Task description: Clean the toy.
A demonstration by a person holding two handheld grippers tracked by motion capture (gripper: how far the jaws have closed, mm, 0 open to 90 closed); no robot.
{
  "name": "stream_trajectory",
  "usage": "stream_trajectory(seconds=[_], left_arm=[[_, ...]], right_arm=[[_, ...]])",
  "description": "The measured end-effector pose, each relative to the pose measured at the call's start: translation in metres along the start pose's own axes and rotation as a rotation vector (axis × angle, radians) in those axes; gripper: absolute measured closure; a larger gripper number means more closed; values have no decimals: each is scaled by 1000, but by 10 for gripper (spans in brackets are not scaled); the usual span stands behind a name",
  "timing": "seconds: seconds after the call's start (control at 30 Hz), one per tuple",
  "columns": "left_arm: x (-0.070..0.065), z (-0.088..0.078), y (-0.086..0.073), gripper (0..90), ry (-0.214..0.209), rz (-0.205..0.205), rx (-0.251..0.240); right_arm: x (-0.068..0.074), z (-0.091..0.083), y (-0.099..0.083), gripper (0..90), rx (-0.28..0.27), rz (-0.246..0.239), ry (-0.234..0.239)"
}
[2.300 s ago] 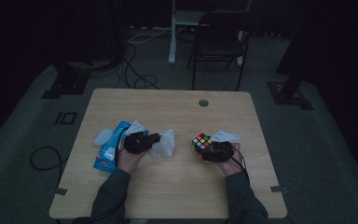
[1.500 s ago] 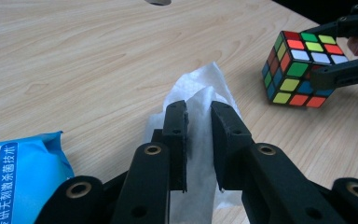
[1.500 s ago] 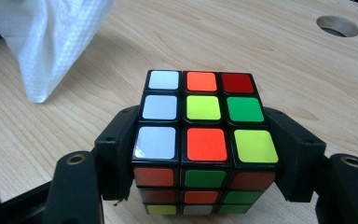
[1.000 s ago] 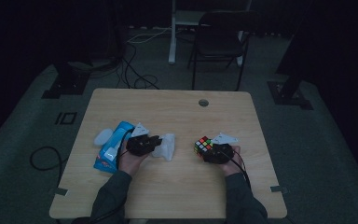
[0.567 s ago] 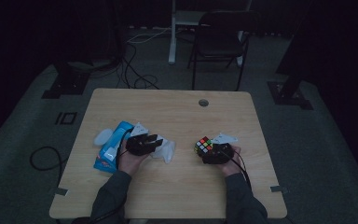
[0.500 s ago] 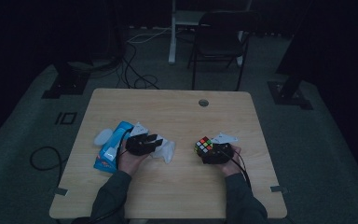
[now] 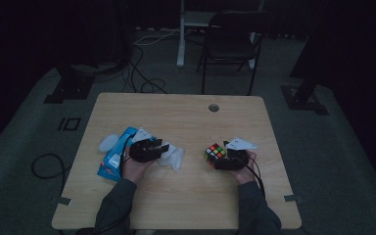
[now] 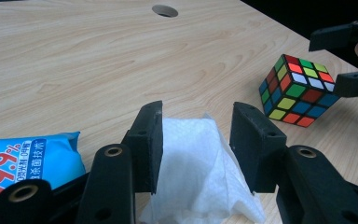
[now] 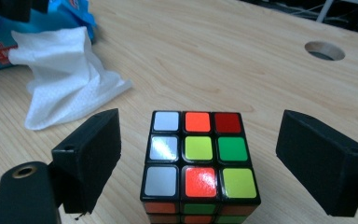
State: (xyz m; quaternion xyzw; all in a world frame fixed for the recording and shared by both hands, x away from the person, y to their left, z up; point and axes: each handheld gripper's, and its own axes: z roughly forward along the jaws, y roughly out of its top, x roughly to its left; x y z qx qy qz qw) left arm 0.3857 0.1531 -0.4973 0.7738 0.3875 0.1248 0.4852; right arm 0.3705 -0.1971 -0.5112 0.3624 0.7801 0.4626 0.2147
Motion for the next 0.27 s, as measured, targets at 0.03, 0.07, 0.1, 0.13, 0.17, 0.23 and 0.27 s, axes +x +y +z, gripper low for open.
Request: stream_trajectory(seconds=[0.03, 0.07, 0.1, 0.13, 0.17, 0.23, 0.27], left_arm=[[0, 0, 0, 556, -2, -2, -1], [0, 0, 0, 556, -2, -2, -2], [0, 0, 0, 556, -2, -3, -3], [0, 0, 0, 556, -2, -3, -2], [0, 0, 0, 556, -2, -1, -1], [0, 0, 0, 556, 0, 0, -1], [0, 0, 0, 556, -1, -2, -1]], right_arm=[[0, -1, 0, 139, -5, 0, 1], [0, -1, 1, 139, -6, 2, 1], [0, -1, 1, 140, -7, 4, 1], [-1, -2, 1, 139, -9, 4, 3], [-1, -2, 1, 139, -10, 3, 0], [-1, -2, 2, 137, -11, 5, -4], [-2, -2, 2, 136, -11, 7, -6]])
